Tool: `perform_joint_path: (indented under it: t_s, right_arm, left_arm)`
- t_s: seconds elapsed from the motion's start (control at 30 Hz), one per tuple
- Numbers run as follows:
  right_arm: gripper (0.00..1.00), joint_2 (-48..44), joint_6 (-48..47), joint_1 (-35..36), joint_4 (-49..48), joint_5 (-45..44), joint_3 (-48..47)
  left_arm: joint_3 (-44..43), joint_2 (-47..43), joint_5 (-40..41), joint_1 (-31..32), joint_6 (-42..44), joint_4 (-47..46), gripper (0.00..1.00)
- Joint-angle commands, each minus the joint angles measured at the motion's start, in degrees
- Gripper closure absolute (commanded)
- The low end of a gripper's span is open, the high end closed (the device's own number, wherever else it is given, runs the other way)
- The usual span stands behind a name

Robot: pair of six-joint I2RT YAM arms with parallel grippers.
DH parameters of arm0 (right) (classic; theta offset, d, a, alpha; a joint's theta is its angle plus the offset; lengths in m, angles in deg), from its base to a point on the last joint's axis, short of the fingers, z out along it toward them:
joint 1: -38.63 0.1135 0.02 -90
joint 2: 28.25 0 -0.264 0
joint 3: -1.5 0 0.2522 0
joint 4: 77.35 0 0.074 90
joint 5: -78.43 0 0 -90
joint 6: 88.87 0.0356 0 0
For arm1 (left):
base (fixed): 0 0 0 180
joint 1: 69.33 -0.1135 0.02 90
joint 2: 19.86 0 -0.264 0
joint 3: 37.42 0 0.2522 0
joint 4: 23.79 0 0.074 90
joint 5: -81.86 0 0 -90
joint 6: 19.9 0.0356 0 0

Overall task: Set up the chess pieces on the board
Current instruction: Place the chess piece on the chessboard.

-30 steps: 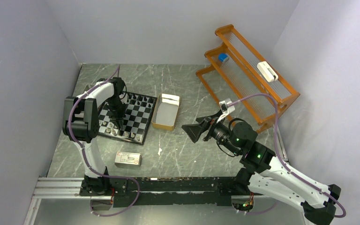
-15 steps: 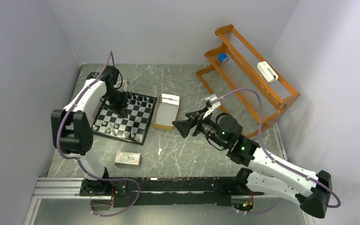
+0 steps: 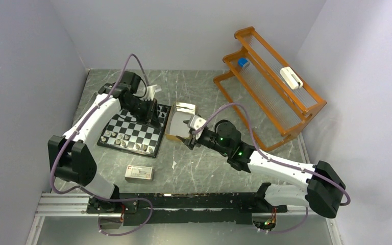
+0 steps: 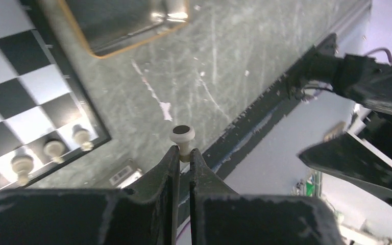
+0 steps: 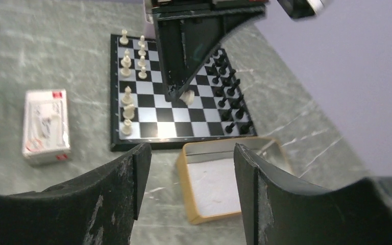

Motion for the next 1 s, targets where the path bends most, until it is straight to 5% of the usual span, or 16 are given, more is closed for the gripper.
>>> perform_joint_path:
  t_s: [0.0,0.23,0.5,0.97]
  right_arm:
    - [0.35,0.99,-20.26,-0.53,-7.43,8.99,2.16]
    - [0.24,6.03,-35.4,-0.63,1.68,14.98,-2.51]
    - [0.38,7.49,-40.65,-0.65,4.01,18.15,-4.28]
    - [0.46,7.83,-42.78,-0.56,4.15,19.83,-3.84]
  left_arm:
    - [1.53,-2.88,-7.63,4.29,0.58,-2.22,0.91]
    - [4.06,-6.08,-10.85,8.94,0.09,-3.74,0.91]
    - [5.45,-7.88,-11.14,9.63,-0.3,-4.28,0.9]
    - [5.88,-6.31,-12.33,9.81,-1.24,-6.31,0.91]
